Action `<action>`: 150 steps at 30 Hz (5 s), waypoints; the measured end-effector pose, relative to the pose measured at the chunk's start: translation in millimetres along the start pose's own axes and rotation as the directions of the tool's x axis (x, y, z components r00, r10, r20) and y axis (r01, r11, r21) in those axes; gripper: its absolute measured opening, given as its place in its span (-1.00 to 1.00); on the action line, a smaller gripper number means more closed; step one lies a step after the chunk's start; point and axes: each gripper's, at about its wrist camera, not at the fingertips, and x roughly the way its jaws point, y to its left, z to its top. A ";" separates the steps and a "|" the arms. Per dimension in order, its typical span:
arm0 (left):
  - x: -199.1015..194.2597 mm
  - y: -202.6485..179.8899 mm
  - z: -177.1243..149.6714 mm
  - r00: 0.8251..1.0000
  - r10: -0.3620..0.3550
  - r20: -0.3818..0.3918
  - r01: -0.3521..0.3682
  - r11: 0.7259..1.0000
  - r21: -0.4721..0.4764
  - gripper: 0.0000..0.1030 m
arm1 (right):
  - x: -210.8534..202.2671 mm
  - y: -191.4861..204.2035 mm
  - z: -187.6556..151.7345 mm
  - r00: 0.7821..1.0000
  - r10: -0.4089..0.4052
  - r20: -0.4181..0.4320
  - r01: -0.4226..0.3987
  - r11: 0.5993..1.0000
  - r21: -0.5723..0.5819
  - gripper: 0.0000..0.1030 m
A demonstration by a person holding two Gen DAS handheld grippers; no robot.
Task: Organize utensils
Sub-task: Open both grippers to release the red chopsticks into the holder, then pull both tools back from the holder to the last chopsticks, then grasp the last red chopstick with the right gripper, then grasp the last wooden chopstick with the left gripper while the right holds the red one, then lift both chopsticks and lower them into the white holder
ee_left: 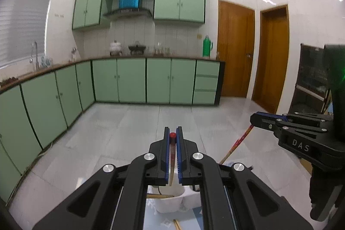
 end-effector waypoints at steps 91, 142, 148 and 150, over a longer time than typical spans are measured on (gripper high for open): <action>-63.5 -31.7 -291.8 0.897 0.014 -0.441 -0.025 0.999 -0.019 0.41 | -41.2 50.8 -337.6 0.945 -0.022 -0.327 0.072 0.987 0.141 -0.91; -126.0 -50.1 -188.1 0.975 0.008 -0.224 -0.008 1.000 0.004 -0.88 | -118.1 33.9 -246.6 0.996 -0.051 -0.076 0.058 0.994 0.095 -0.91; -131.6 -47.7 -158.7 0.986 -0.019 -0.168 0.019 1.000 0.000 -0.88 | -131.4 32.9 -211.4 0.999 -0.026 -0.027 0.028 0.997 0.076 -0.91; -132.1 -46.9 -150.3 0.988 -0.026 -0.154 0.027 1.000 0.000 -0.88 | -132.3 32.3 -201.5 1.000 -0.015 -0.017 0.016 0.997 0.073 -0.91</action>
